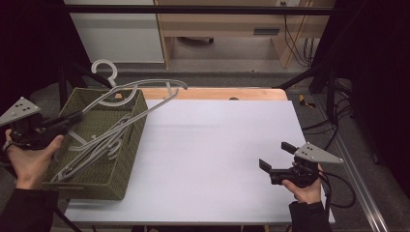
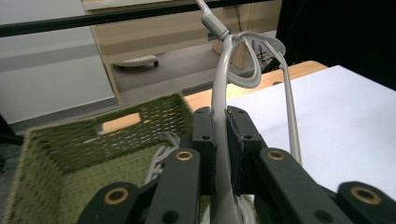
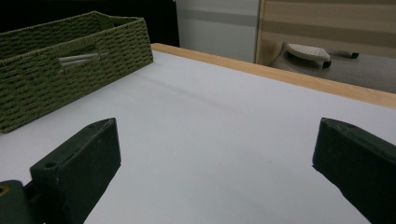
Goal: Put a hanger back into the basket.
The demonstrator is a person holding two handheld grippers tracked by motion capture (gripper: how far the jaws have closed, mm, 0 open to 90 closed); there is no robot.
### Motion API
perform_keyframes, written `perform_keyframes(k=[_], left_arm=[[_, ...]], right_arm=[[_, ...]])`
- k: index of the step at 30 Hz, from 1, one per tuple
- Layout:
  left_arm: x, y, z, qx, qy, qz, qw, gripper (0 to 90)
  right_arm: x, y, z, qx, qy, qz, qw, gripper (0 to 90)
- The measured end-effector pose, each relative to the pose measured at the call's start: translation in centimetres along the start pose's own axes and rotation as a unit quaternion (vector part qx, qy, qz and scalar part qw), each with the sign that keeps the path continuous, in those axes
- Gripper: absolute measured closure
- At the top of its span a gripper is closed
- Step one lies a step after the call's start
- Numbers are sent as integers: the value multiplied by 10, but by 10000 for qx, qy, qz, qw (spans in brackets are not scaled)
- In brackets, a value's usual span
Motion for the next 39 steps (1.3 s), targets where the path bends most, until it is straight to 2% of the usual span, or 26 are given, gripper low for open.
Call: perform_keyframes(k=[2,3,4,10,16,23,27,30,36,39], left_arm=[[3,-3,-9,-60,-8,-30,10000,825],[7,-6,-19,-164,23,-49,9999,825],[7,-6,-19,-164,23,-49,9999,825],[18,-13,-44,-382,58,-151,9991,825],[28,-19,-64,-521,-98,-106,9985,824],[37,-24,-78,-561,-86,-117,9983,824],[43,-29,-89,-654,-198,-55,9976,824],[49,-34,-95,-677,-209,-19,9975,823],[60,-39,-105,-810,-109,-132,9966,823],[64,-38,-107,-806,-120,-120,9966,823]], right_arm=[[0,0,0,0,-2,-5,10000,12],[0,0,0,4,-2,-7,10000,12],[0,0,0,4,-2,-7,10000,12],[1,2,0,8,-12,-19,10000,12],[1,2,0,12,4,-30,10000,13],[2,3,0,6,11,-46,10000,12],[2,3,0,12,-17,-54,10000,12],[2,3,1,21,-12,-62,10000,12],[3,4,0,-11,-20,-84,10000,12],[3,5,0,16,-23,-102,9999,12]])
Point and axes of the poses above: each handheld gripper's, and its own axes: y roughly forward along the jaws, x roughly out of its underside, z roughly to its right, the point moved 4 cm from there along y, roughly forward along the jaws, and after that the axes turned 3 degrees about z, right-handed, at the moved point
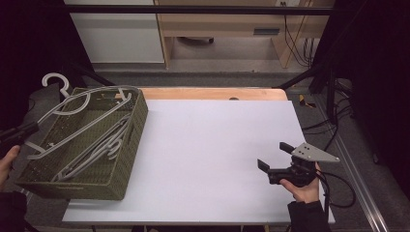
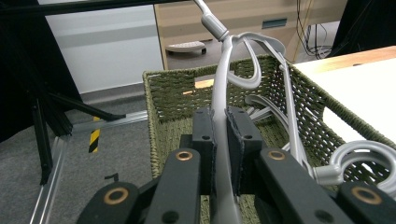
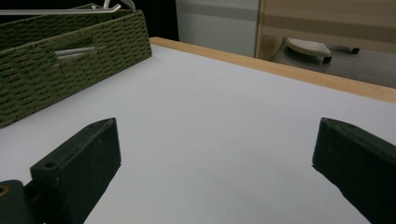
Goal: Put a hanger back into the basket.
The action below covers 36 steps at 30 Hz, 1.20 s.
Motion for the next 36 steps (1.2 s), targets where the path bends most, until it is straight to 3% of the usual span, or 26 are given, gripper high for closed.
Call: perform_keyframes(k=[6,11,17,20,27,33,36], left_arm=[[6,4,-5,-15,-20,-13,10000,823],[16,8,-7,-195,148,-281,9993,823],[28,18,-2,-171,200,-313,9992,823],[34,27,4,-128,293,-465,9984,823],[41,32,3,-46,54,-457,9989,822],[42,34,2,-45,5,-538,9985,821],[42,36,3,-79,78,-676,9977,821]], right_arm=[[0,0,0,-1,6,1,10000,12],[0,0,0,-17,-8,-2,10000,13],[1,1,0,-14,-37,-22,10000,12],[1,0,0,-25,-39,-21,10000,13],[0,0,0,-20,-37,-11,10000,13],[0,0,0,-16,-2,-2,10000,13],[0,1,-1,-16,1,-9,10000,12]])
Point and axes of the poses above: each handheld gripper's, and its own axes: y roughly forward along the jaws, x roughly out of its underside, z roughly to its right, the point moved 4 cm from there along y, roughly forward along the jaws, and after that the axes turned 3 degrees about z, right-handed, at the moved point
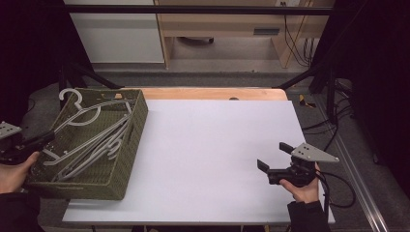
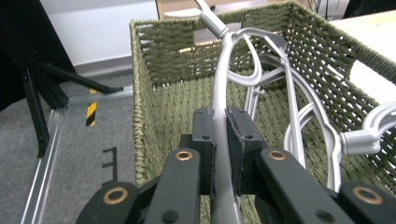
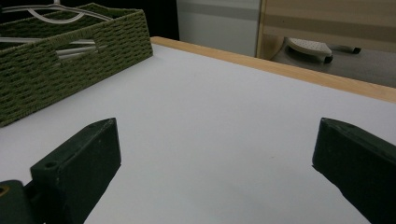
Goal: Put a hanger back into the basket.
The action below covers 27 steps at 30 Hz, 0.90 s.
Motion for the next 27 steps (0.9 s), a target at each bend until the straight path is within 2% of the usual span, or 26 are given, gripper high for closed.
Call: perform_keyframes(k=[3,8,9,11,13,14,17,18,21,22,24,25,27], left_arm=[[1,1,1,-28,168,-211,9996,822],[2,0,4,29,384,-382,9985,819],[3,0,4,88,455,-521,9976,814],[4,0,6,91,523,-652,9965,806],[7,1,5,6,627,-890,9941,806],[9,3,3,-15,566,-1047,9929,807],[10,4,1,-70,500,-1094,9927,810],[9,3,1,-273,581,-1052,9924,817],[7,0,0,-301,618,-815,9943,822],[7,-1,1,-281,610,-855,9941,822],[7,-3,2,-327,741,-758,9938,822],[6,-4,3,-351,771,-661,9942,822],[4,-8,6,-407,960,-386,9938,823]], right_arm=[[0,0,0,-12,-3,-2,10000,13],[0,0,0,-8,5,-2,10000,13],[0,1,0,-1,0,-8,10000,13],[0,1,-1,-9,-1,-12,10000,13],[0,1,-1,-15,-7,-11,10000,13],[0,1,-1,-14,-9,-11,10000,13],[0,1,-1,-10,-8,-11,10000,13],[0,1,-1,-11,-9,-11,10000,13],[1,1,-1,-17,-3,-22,10000,13],[1,2,0,-9,-8,-28,10000,13],[1,2,0,-16,-53,-32,10000,13],[1,2,-1,-26,-32,-29,10000,13],[1,2,-1,-29,-45,-20,10000,13]])
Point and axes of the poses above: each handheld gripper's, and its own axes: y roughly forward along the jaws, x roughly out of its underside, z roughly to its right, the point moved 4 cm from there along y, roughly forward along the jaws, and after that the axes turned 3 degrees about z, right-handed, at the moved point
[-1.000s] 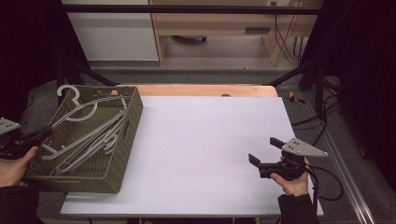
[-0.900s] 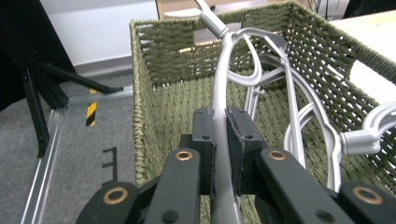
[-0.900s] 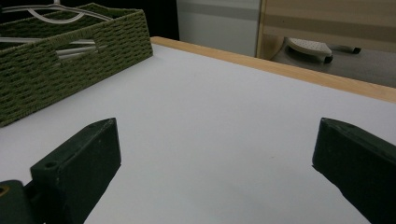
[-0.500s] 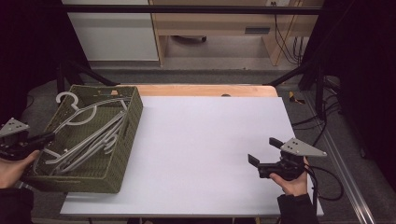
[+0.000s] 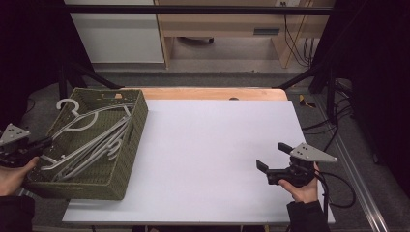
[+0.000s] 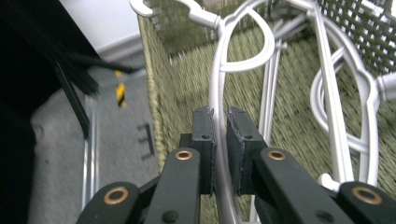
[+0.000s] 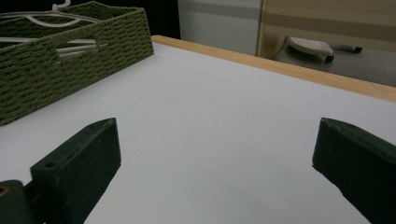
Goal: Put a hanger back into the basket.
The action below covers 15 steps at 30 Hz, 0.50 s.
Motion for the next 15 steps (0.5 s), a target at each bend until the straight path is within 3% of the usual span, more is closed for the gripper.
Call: perform_keyframes(k=[2,4,8,10,12,13,14,15], left_arm=[[-3,-6,3,-3,204,261,9995,824],[-3,-8,6,67,266,265,9993,824],[-6,-15,10,312,95,542,9980,824],[-6,-17,13,418,87,483,9979,820],[-2,-17,20,483,221,318,9981,818],[0,-18,25,761,147,347,9964,891],[2,-20,28,901,58,407,9951,900],[3,-21,32,845,125,386,9956,900]], right_arm=[[1,0,0,-7,-24,-24,10000,13],[1,2,0,3,-5,-28,10000,12],[1,1,0,-10,-16,-23,10000,13],[0,0,0,-22,-18,-6,10000,13],[0,0,0,-8,-8,0,10000,13],[0,0,0,-11,-9,4,10000,12],[-1,0,-1,-11,-1,11,10000,13],[-1,0,-1,-11,-1,11,10000,13]])
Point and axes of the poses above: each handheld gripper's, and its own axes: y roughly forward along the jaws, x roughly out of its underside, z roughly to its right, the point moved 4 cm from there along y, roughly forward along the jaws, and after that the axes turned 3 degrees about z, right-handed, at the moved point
